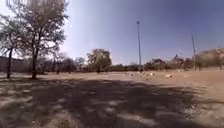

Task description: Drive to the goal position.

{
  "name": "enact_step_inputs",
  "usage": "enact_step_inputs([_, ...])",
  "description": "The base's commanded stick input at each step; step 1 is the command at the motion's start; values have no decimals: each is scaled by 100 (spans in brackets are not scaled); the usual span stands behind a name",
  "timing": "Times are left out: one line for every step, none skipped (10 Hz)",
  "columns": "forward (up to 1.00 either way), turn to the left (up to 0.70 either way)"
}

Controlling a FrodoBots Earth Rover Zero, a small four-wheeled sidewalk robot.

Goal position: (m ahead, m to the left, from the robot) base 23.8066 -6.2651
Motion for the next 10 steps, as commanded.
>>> enact_step_inputs([50, 0])
enact_step_inputs([50, 0])
enact_step_inputs([50, 0])
enact_step_inputs([50, 0])
enact_step_inputs([50, 0])
enact_step_inputs([50, 0])
enact_step_inputs([50, 0])
enact_step_inputs([50, 0])
enact_step_inputs([50, 0])
enact_step_inputs([50, 0])
